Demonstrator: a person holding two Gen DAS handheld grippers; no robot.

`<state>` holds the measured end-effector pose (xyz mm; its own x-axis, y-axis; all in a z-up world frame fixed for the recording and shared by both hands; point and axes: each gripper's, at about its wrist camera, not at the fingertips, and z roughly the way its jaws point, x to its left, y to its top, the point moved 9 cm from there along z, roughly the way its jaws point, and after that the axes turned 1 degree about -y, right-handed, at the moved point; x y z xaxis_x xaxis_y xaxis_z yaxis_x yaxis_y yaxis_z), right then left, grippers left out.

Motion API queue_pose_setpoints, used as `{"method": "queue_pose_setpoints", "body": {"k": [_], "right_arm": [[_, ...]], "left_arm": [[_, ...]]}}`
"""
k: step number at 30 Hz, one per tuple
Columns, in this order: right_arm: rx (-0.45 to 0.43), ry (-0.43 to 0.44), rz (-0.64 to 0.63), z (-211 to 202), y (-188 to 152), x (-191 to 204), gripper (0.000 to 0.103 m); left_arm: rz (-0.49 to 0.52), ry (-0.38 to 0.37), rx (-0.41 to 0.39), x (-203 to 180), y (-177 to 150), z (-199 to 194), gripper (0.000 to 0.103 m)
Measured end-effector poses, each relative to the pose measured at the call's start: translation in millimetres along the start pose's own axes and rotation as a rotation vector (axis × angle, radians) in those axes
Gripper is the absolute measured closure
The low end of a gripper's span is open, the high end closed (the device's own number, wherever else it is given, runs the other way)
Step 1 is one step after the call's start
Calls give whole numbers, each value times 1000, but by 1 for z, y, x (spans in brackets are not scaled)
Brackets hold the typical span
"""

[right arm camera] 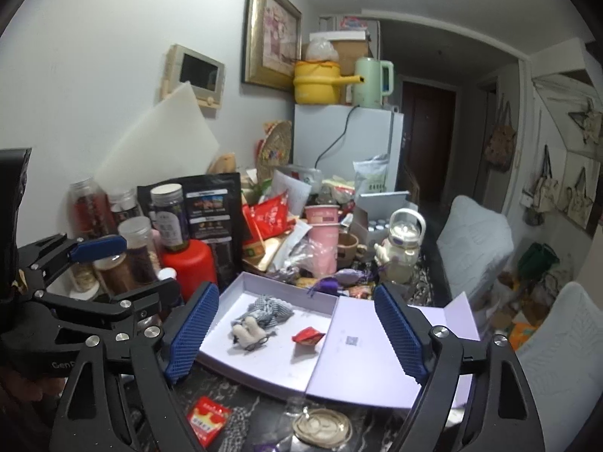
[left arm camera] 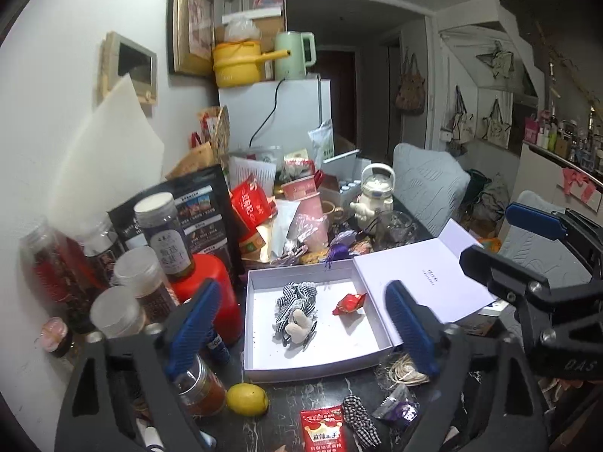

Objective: Organize soft objects
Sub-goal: 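Raise both grippers away from the white box back over the table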

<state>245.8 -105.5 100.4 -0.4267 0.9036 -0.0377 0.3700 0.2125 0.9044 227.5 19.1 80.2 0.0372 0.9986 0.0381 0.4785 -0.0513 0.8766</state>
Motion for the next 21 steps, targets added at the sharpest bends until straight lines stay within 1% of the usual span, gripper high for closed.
{"method": "queue_pose_setpoints", "body": {"k": [2,3,4,7,10,14,18,21], "right_arm": [[-12,-5,-2,-12,-1,2,13],[-21,-8,2,-19,-2,3,11],[-28,-12,8,-25,-3,3,8],[-50,-18,16,-43,-6,6,6],[-59,-21,23,-54,-10,9,5],[-68,-28,20,-67,-19,16,4],[-69,-24,32,-76,-31,21,3],[-58,-35,38,-79,-46,24,3]], "left_arm": [[7,19,-31,1,0,-13,2],[10,18,-42,0,0,-18,2],[12,13,-48,0,-1,-22,1],[19,2,-50,-2,-6,-34,1],[37,19,-53,-5,-13,-45,1],[74,46,-82,-8,-24,-61,1],[77,20,-97,-8,-39,-70,1],[53,-18,-76,-7,-55,-70,1]]}}
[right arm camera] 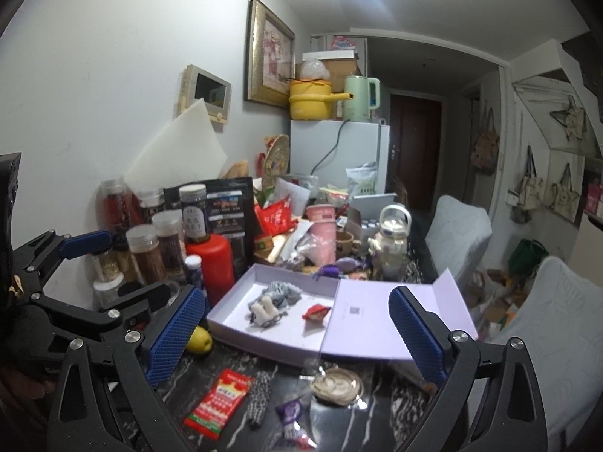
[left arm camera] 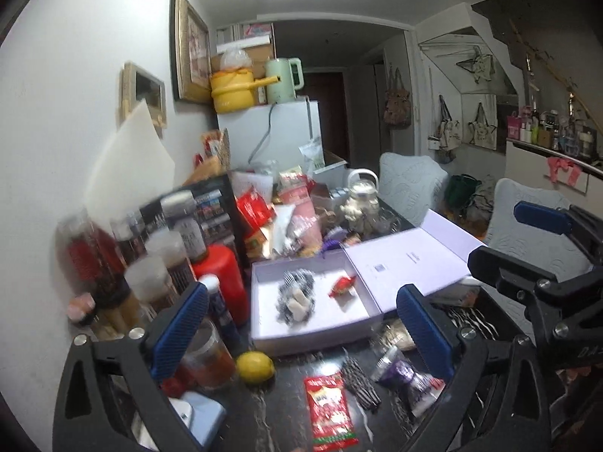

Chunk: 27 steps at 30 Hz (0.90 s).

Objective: Organize soft objects
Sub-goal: 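Raise both grippers away from the white box back over the table, then lower the left gripper onto the clear plastic bag and close it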

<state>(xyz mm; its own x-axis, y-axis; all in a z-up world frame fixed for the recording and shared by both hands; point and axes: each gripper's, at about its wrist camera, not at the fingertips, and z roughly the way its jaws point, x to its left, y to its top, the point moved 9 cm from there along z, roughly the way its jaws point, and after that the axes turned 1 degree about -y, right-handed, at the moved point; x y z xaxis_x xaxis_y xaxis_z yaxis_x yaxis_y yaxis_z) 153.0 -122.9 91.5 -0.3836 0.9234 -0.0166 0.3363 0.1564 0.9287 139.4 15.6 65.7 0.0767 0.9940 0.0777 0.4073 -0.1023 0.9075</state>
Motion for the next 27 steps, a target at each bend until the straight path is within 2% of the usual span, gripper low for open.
{"method": "queue_pose_setpoints", "body": {"k": [7,11,19,27], "right_arm": [[55,-17,29,0,-48,2,3],[97,-32,41,0,-74,1,3],[192,-56,80,-4,-127,0,3],[294,-49,123,4,-175,-2,3]], "left_arm": [[6,-21,70,-4,-49,5,1],[-14,-61,117,-6,-75,9,1],[-72,-93,169,-8,-108,10,1],[-91,-180,266,-29,-148,24,1]]}}
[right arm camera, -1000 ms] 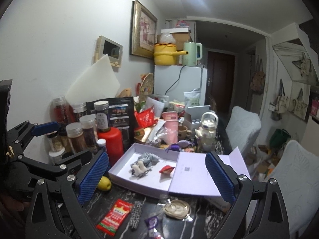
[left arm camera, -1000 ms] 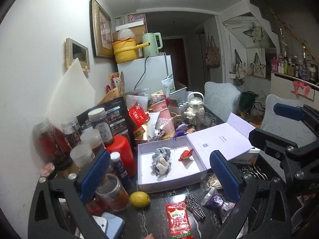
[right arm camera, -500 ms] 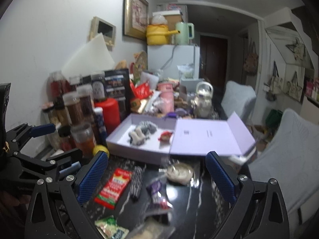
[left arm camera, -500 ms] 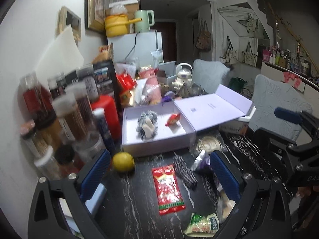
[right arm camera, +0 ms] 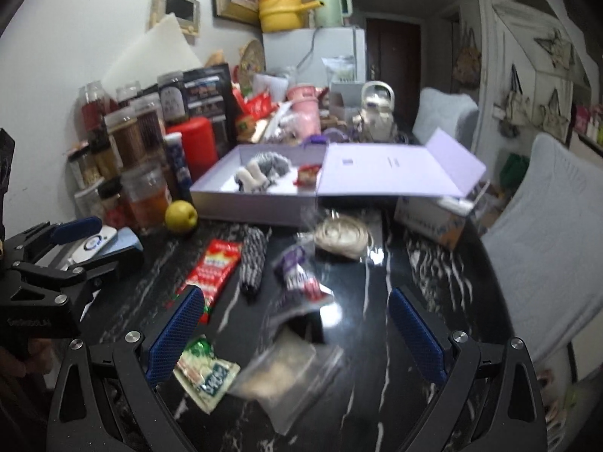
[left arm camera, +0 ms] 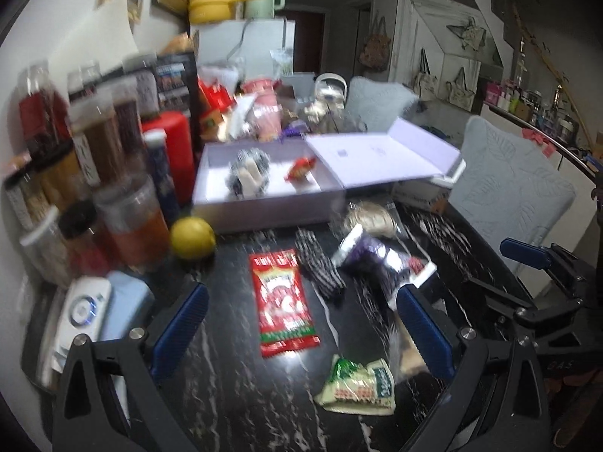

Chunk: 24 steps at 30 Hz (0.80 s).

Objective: Organize soft objects
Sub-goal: 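Lower the left gripper onto the clear plastic bag and close it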

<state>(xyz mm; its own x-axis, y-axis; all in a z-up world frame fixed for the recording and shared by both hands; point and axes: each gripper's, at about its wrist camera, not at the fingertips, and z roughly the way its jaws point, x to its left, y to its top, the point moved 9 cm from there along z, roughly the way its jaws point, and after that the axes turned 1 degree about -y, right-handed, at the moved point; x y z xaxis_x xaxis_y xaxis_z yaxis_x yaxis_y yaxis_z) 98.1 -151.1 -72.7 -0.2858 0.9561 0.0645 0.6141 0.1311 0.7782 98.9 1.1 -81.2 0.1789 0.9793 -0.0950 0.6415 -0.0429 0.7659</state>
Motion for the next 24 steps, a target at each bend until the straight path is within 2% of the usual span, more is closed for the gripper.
{"method": "queue_pose_setpoints", "body": {"k": [3,9,17,24], "right_arm": [[28,-32,16,7,-13,-8,3],[84,-58,29,18,-38,-24,3],[113,-87,53,23,-55,-52,3],[126,-131,138,18,-69,-91,3]], "left_arm": [[-5,-24,51,-7,-14,13,1],[22,-32,80,-23,-28,29,1],[38,-132,166,-61,-43,55,1],[72,-206,221,-98,-51,71,1]]}}
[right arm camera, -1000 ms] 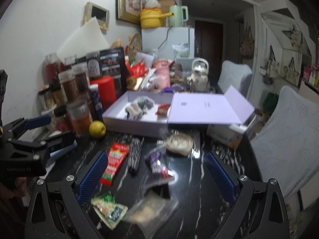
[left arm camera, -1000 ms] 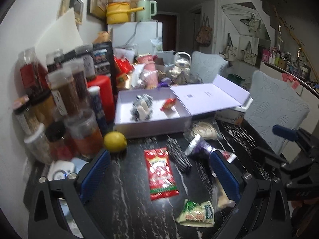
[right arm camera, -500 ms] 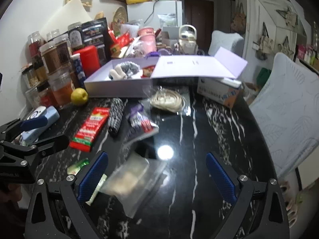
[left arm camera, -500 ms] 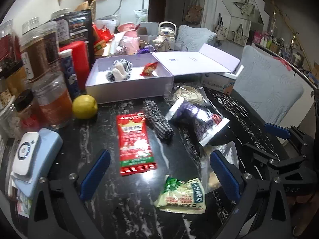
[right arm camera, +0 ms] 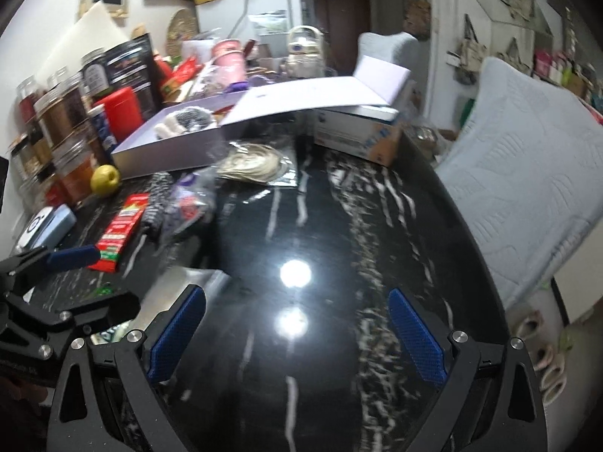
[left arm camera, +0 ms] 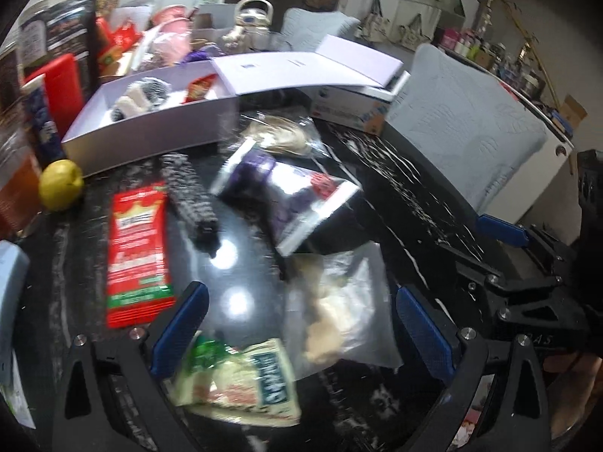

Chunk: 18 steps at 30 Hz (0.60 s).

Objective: Organize soft objects
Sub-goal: 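Lower the left gripper onto the clear plastic bag and close it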

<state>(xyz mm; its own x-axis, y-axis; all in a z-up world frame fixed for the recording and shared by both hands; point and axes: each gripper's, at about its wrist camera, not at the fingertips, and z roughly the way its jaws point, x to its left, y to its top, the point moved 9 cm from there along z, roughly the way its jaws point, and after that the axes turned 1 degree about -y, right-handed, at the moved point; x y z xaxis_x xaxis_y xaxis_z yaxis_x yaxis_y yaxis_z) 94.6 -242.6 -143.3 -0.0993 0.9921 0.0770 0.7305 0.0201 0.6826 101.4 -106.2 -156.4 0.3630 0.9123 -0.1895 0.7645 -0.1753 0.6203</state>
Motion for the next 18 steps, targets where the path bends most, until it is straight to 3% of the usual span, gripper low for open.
{"method": "queue_pose_setpoints", "body": {"k": [7,12,14,18], "right_arm": [[11,-15,84,2,-6,-28,4],[12,-27,104,2,-7,-40,4],[13,-25,114,3,-8,-43,4],[19,-7,133,5,-8,-44,4]], "left_arm": [[31,-17,84,-20,-5,28,1],[39,26,131,-19,-11,45,4],[62,86,117,-17,-10,45,24],[68,53,76,-19,-6,40,53]]}}
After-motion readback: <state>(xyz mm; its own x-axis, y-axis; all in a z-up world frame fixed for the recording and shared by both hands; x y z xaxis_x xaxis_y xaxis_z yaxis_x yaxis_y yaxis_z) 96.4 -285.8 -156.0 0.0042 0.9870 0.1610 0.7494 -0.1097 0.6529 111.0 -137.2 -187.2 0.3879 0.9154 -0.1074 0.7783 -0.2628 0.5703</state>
